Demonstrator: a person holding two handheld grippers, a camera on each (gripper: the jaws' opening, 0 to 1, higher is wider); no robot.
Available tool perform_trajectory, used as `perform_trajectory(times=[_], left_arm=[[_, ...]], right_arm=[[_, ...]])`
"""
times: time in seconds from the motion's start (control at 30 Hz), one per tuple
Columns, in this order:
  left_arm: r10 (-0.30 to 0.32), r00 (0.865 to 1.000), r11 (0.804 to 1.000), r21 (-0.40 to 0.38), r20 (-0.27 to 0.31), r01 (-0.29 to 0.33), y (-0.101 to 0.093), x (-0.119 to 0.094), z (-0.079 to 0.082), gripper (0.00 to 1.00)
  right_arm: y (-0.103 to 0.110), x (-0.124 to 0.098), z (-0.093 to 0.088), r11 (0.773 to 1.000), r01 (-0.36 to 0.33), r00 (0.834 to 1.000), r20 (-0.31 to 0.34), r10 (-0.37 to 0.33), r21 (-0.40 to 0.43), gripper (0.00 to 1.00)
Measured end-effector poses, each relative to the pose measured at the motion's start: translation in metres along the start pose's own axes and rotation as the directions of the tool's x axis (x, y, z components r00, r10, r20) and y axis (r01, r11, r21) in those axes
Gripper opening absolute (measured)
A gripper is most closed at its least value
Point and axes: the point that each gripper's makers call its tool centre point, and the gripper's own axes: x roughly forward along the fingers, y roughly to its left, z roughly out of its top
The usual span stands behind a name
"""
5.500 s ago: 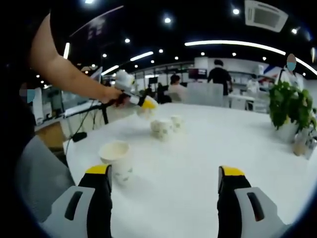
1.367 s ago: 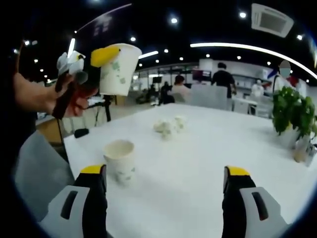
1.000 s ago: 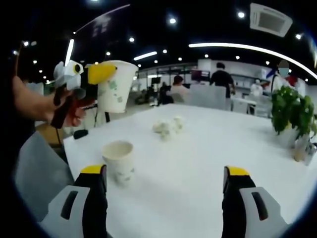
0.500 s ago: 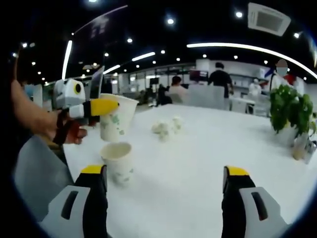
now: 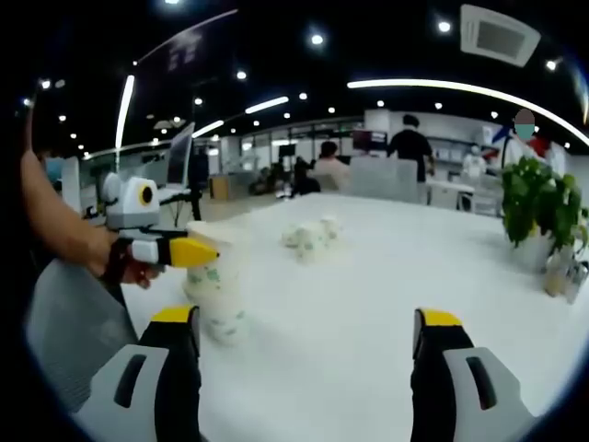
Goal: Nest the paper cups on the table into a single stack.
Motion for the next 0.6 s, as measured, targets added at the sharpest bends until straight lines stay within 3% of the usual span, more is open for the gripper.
perform_trajectory(times=[0.17,0.27,0.37,0.43,0.6], left_arm=[[0.010,0.994,0.999,0.049,-0.106,-0.004,0.002,-0.005,-0.024,0.40],[0.008,0.996,0.998,0.062,-0.092,-0.002,0.000,-0.005,-0.022,0.40],[0.019,0.992,0.988,0.155,-0.129,0.002,0.000,-0.004,-0.025,0.41],[0.015,0.990,0.986,0.167,-0.142,0.009,-0.006,-0.004,-0.026,0.41],[0.033,0.988,0.982,0.191,-0.149,-0.004,-0.005,-0.006,-0.026,0.51]], right_arm=[[0.000,0.000,0.000,1.000,-0.002,1.000,-0.001,0.002,0.000,0.94],[0.001,0.000,0.000,1.000,-0.003,1.000,0.000,0.003,0.001,0.94],[0.001,0.000,0.000,1.000,-0.004,1.000,-0.002,0.004,0.001,0.94],[0.001,0.000,0.000,1.000,-0.004,1.000,-0.001,0.004,-0.001,0.94],[0.001,0.000,0.000,1.000,-0.003,1.000,0.000,0.003,0.000,0.94]])
